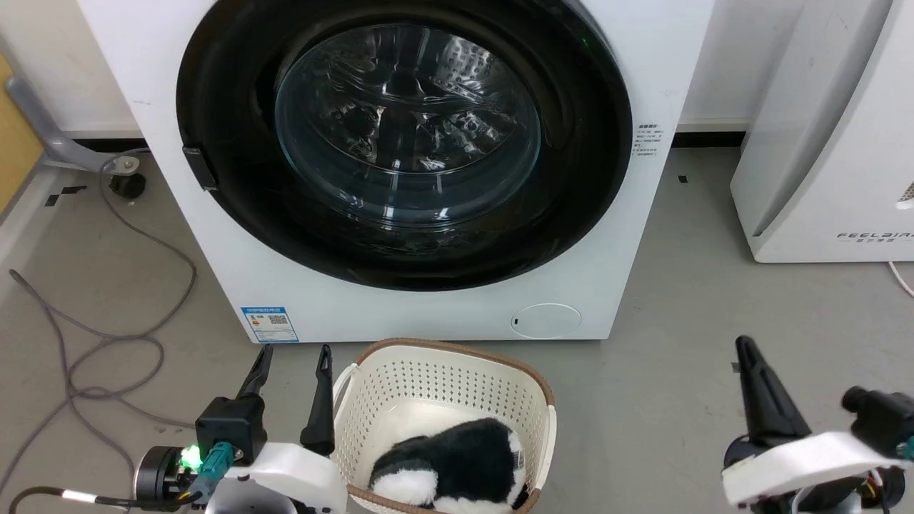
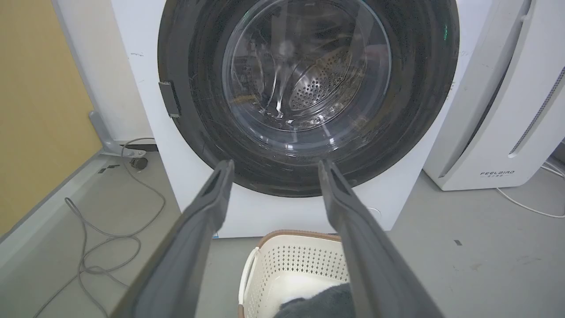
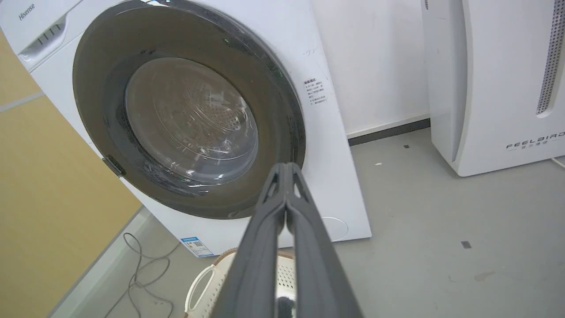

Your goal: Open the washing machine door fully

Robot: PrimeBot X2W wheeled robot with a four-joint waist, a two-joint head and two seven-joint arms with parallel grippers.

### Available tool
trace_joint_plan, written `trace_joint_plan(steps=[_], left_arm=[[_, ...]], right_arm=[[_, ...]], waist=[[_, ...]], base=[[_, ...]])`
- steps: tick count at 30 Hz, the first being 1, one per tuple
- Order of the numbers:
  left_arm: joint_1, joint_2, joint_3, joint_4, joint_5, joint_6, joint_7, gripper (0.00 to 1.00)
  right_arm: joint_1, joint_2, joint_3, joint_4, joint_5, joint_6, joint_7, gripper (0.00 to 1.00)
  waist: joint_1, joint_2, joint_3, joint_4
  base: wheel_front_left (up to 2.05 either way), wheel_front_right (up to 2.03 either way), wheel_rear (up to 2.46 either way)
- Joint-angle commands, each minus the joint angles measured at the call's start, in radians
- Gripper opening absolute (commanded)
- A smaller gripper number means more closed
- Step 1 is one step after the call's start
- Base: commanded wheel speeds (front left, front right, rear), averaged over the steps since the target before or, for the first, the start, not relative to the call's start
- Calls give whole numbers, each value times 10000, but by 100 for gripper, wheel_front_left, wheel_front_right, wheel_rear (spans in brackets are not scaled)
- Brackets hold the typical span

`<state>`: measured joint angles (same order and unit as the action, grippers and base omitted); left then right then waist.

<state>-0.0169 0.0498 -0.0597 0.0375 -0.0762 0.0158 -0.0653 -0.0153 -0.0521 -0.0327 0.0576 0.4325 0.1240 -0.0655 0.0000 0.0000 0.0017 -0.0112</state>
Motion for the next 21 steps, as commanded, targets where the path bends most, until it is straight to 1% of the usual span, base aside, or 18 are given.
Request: trace_joint_plan(steps=[1,5,9,10,16,21], left_arm=[[-133,3,-71,39,-101,66,-114,100],[-158,3,-146,55,-175,108,-198,100],[-202,3,-206,52,-249,140,-281,100],[-255,3,-256,52,-280,153,-344,100],[-408,3,-366,26,-370,159,-470,100],[-587,3,-438,-49,-478,177,-574,100]], right_arm=[[-235,7,-62,71,398,21,-112,0],[-595,7,-281,246,1446,23,-196,0],[-1095,4,-460,575,2160,25,-280,0],[-1602,-57,-530,921,2753,27,-343,0],[-2906,-380,-503,1813,4007,30,-450,0],[-4195,-791,-378,2722,5033,33,-482,0]], waist=[[0,0,6,-2],[0,0,47,-22],[0,0,128,-53],[0,0,233,-80],[0,0,503,-110],[0,0,758,-110]], base=[[0,0,0],[0,0,0],[0,0,0],[0,0,0],[0,0,0],[0,0,0]])
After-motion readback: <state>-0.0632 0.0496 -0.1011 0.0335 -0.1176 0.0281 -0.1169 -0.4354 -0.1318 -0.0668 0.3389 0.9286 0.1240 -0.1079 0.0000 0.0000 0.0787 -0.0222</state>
